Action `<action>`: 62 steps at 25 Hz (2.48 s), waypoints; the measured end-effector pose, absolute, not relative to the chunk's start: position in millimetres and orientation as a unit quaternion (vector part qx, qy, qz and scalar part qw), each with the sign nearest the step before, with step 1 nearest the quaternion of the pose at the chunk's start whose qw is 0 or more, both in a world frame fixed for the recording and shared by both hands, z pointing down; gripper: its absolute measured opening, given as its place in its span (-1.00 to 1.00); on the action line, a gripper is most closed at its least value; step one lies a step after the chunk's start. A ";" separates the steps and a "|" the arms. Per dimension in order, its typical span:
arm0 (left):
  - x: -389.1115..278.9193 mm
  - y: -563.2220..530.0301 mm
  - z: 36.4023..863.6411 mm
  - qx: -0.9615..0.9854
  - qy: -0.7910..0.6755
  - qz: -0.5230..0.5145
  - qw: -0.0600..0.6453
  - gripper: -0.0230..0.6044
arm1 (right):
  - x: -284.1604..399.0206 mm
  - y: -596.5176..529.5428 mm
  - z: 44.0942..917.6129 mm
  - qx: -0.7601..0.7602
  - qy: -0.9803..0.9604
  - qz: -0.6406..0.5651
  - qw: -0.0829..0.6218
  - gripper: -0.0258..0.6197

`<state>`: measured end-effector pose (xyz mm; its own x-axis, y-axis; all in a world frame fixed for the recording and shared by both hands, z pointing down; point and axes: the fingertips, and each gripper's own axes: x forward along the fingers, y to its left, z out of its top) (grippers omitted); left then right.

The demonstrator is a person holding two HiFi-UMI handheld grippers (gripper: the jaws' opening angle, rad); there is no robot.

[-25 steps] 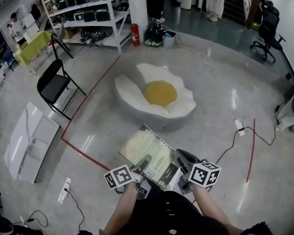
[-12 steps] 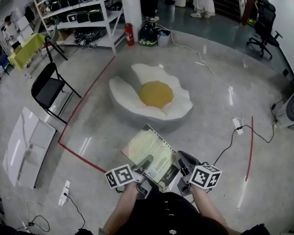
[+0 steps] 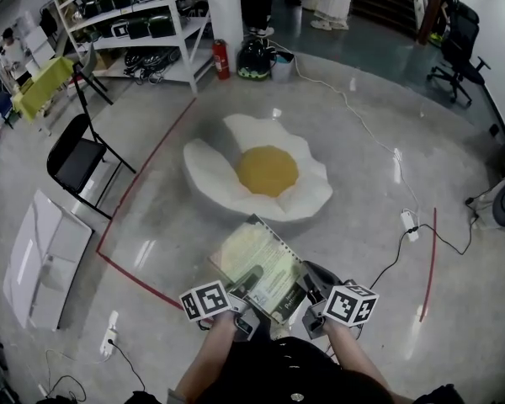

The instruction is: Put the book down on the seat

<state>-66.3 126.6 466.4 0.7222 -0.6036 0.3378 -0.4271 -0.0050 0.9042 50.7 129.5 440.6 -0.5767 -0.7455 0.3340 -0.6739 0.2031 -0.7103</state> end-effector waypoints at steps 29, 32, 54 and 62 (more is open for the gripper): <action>-84.6 -141.1 473.2 0.716 -0.314 -0.058 0.621 -0.42 | 34.6 -119.2 440.0 -0.484 0.752 -0.445 0.039 -0.90; -84.0 -156.2 474.0 0.722 -0.308 -0.050 0.617 -0.42 | 32.4 -133.0 439.4 -0.484 0.752 -0.444 0.047 -0.90; -68.9 -211.8 507.1 0.699 -0.295 -0.041 0.650 -0.42 | 34.1 -186.9 453.4 -0.441 0.779 -0.445 -0.001 -0.90; -45.2 -265.0 528.2 0.704 -0.294 -0.015 0.647 -0.42 | 54.8 -239.1 474.0 -0.429 0.785 -0.446 -0.004 -0.90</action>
